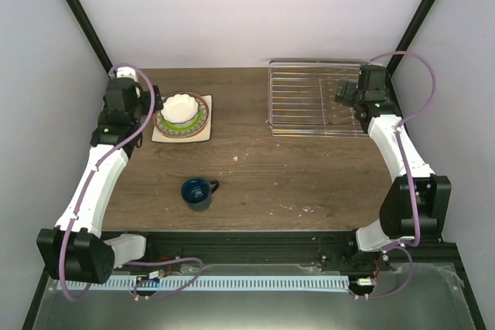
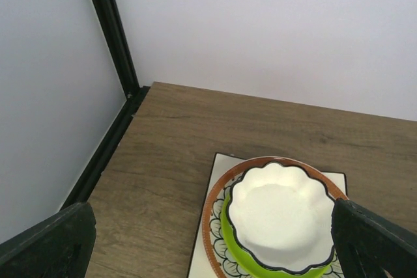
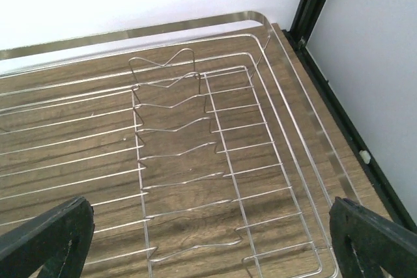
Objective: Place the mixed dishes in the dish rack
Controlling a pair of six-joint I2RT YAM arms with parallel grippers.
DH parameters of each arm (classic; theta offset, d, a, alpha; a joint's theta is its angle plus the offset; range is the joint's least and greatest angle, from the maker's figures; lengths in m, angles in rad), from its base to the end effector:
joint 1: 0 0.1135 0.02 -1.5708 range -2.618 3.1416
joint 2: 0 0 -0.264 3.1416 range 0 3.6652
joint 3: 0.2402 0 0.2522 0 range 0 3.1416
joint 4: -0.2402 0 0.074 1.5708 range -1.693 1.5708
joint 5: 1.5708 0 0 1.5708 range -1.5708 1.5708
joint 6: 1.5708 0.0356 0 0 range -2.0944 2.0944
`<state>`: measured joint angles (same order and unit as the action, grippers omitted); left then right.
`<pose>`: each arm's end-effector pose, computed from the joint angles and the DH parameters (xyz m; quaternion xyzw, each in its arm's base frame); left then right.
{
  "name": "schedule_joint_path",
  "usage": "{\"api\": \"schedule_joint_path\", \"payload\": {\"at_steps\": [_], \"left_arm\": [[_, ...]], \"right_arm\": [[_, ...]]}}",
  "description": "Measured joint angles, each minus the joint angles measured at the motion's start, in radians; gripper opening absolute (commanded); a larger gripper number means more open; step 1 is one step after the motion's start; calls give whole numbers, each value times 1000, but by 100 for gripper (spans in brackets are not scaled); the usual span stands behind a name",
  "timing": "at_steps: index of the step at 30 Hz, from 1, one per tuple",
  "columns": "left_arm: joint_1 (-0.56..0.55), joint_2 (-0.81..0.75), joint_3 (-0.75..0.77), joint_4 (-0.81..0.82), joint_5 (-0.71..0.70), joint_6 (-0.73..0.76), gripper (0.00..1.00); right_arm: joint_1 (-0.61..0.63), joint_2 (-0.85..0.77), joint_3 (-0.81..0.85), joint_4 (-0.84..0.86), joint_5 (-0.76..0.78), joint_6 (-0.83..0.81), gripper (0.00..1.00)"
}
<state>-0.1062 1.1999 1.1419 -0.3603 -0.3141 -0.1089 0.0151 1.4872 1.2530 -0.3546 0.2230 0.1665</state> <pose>0.2705 -0.0178 0.3614 -0.0863 0.8281 0.0726 0.5491 0.3406 -0.0027 0.3177 0.1186 0.8699 -0.0552 0.4755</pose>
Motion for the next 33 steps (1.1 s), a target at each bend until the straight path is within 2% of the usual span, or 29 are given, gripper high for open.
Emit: {"api": "schedule_joint_path", "payload": {"at_steps": [3, 5, 10, 18, 23, 33], "left_arm": [[24, 12, 22, -20, 53, 5, 100], [35, 43, 68, -54, 80, 8, 100], [43, 103, 143, -104, 116, 8, 100], [55, 105, 132, -148, 137, 7, 100], [64, 104, 130, -154, 140, 4, 100], [75, 104, 119, -159, 142, -11, 100]], "right_arm": [[0, 6, 26, -28, 6, -25, 100], [0, 45, 103, -87, 5, -32, 100], [0, 234, 401, -230, -30, -50, 100], [-2, 497, 626, -430, -110, -61, 100], [-2, 579, 637, -506, -118, -62, 100], [-2, 599, 605, -527, -99, -65, 100]]}}
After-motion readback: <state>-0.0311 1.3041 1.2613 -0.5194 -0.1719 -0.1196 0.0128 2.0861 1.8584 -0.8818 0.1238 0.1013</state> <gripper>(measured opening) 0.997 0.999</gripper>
